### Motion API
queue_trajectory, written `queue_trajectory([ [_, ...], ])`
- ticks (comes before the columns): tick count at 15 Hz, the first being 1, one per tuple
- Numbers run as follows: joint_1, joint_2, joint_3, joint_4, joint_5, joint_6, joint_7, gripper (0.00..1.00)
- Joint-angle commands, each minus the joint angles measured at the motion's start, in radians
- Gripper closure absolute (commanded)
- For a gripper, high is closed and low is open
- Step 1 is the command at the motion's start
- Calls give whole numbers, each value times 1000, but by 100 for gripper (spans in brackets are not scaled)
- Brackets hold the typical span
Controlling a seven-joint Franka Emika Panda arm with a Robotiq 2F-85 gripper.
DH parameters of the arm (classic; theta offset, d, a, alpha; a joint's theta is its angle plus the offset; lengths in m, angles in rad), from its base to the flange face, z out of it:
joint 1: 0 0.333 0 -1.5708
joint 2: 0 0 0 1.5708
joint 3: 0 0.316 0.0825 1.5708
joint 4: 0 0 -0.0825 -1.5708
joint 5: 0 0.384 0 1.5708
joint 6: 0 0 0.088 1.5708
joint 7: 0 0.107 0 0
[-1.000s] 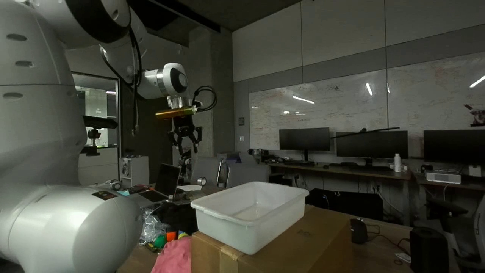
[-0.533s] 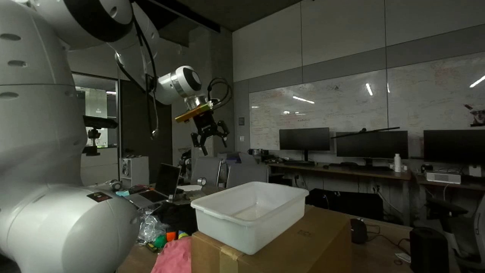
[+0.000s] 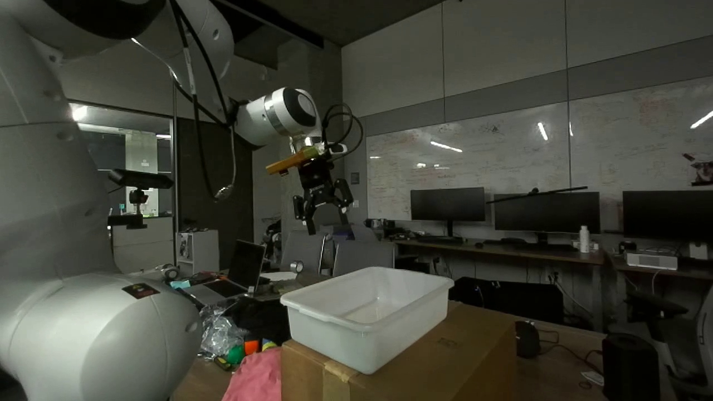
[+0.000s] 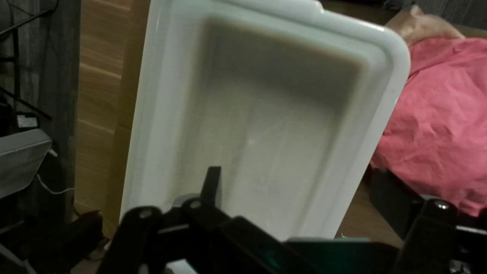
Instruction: Remove all the clothes from the box and put them on the table
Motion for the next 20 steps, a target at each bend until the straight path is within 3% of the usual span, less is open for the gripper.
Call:
queue_trajectory([
  [1, -8, -122, -36, -75, 60, -26, -62, 0],
  [9, -52, -330, -48, -283, 67, 282, 78, 0],
  [16, -95, -396, -64, -416, 103, 566, 111, 0],
  [17, -104, -362, -32, -372, 89, 480, 103, 0],
  [20, -107, -361, -28, -384, 89, 488, 103, 0],
])
